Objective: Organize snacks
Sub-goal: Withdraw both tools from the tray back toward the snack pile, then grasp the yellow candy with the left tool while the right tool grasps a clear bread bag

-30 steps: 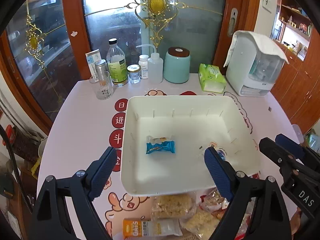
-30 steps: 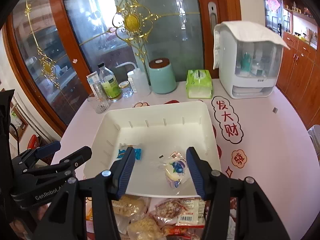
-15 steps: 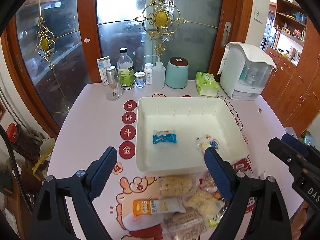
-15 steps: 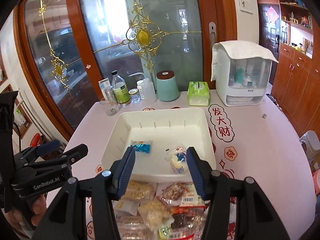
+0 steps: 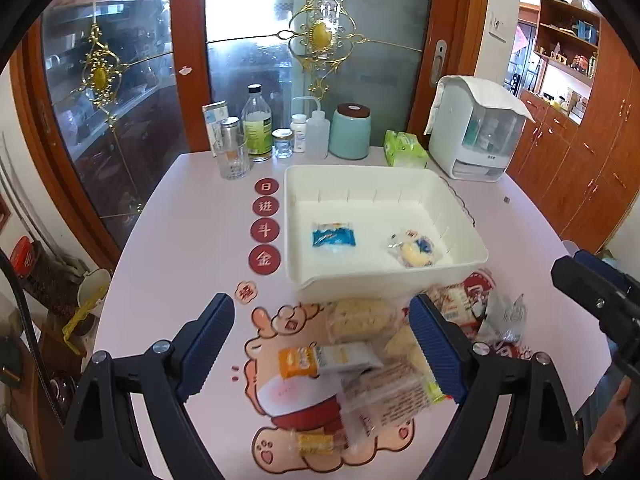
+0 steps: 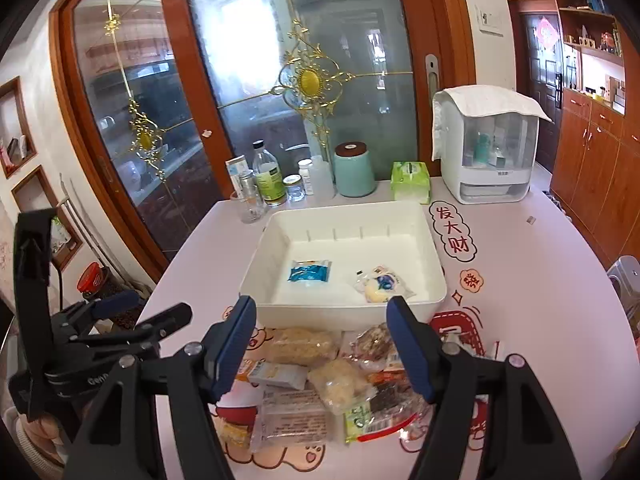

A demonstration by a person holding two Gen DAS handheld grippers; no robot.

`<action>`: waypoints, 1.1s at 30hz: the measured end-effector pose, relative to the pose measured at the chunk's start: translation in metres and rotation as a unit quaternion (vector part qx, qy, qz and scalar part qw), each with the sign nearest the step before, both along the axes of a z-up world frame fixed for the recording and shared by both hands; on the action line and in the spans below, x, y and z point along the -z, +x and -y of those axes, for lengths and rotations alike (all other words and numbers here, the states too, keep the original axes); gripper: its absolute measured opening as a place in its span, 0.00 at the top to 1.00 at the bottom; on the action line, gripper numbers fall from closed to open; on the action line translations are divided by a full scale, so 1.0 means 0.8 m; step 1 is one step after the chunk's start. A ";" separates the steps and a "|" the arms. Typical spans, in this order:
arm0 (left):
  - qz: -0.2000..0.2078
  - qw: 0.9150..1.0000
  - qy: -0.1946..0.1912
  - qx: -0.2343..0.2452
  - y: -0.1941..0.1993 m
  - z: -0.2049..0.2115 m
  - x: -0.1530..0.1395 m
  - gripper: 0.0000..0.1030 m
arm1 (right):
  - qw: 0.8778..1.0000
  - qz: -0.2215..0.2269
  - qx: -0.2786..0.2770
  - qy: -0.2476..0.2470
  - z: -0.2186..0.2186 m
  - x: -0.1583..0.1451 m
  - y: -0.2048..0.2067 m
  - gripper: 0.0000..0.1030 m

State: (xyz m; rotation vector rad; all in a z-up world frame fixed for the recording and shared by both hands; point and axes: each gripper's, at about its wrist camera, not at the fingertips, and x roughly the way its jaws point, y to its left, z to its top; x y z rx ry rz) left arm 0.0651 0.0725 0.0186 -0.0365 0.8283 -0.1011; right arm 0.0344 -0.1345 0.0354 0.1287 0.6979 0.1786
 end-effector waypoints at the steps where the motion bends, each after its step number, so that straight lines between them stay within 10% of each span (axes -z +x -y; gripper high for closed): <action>1: 0.002 1.000 0.001 -0.002 -0.006 -0.002 0.004 0.14 | 1.000 0.001 0.001 -0.004 -0.004 0.003 -0.006 0.34; 22: -0.074 0.996 0.041 0.039 -0.071 -0.027 0.150 0.14 | 0.990 -0.132 -0.046 -0.012 -0.040 0.149 -0.043 0.34; 33: -0.106 0.957 0.152 0.225 -0.064 -0.011 0.228 0.14 | 0.974 -0.217 -0.039 0.054 -0.033 0.212 -0.031 0.34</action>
